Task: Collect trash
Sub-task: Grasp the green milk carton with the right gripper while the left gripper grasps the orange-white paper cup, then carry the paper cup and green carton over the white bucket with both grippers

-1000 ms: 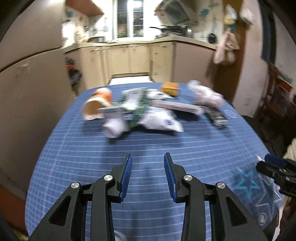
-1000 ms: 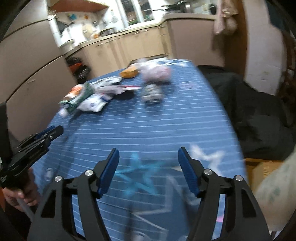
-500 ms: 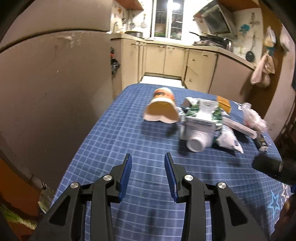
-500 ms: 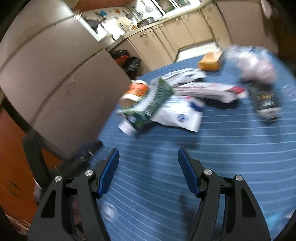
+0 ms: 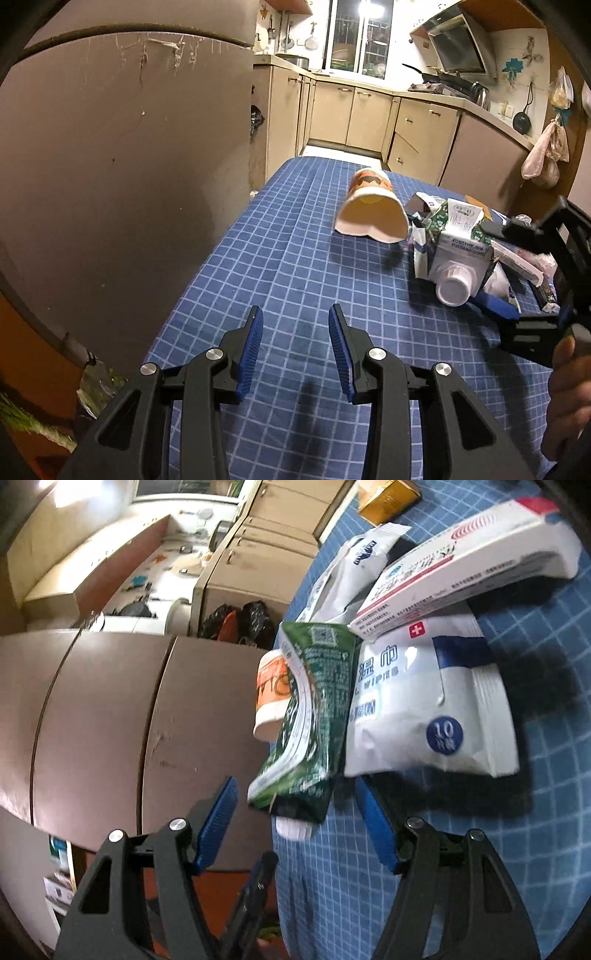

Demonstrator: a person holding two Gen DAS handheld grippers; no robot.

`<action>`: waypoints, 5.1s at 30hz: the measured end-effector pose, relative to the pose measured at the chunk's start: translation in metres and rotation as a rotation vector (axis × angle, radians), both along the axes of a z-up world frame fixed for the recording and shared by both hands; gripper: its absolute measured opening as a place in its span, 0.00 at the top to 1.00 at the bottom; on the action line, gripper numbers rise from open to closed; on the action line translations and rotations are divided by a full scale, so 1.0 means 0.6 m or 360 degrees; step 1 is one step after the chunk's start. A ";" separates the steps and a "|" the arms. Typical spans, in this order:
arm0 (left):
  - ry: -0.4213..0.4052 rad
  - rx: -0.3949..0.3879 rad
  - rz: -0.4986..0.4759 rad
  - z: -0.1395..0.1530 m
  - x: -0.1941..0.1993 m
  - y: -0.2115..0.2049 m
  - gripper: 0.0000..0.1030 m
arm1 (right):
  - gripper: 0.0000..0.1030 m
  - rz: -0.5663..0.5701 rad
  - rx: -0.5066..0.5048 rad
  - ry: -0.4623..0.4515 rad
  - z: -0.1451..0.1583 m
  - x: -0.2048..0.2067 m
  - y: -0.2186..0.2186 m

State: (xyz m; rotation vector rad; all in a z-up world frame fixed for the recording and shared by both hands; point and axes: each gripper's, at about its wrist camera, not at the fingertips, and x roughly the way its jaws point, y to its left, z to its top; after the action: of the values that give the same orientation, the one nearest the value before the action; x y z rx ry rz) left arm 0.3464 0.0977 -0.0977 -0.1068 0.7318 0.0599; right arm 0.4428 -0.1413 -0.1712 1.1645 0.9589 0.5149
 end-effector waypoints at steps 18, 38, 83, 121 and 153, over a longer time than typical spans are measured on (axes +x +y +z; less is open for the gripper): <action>-0.0057 0.0155 -0.0153 0.027 0.031 -0.015 0.48 | 0.83 0.0211 -0.0224 -0.0127 0.005 -0.163 -0.073; -0.0010 0.0571 -0.0658 -0.018 0.252 -0.087 0.46 | 0.05 0.0297 -0.1499 -0.0486 0.089 -0.220 -0.017; -0.0211 0.0337 -0.0323 0.081 -0.045 -0.092 0.96 | 0.31 0.0123 -0.1770 -0.0604 0.114 -0.315 -0.011; -0.0488 0.0361 -0.0867 0.167 -0.172 -0.393 0.96 | 0.30 -0.0565 -0.1957 -0.0593 0.238 -0.461 -0.249; -0.0488 0.0314 -0.1688 0.140 -0.317 -0.805 0.96 | 0.30 -0.1175 -0.2084 -0.0178 0.226 -0.689 -0.530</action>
State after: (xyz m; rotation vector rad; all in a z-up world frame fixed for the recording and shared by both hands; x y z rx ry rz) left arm 0.1563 -0.3850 -0.0139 0.4587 0.4004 -0.8771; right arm 0.0294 -0.4592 -0.0355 0.2014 0.4945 -0.6063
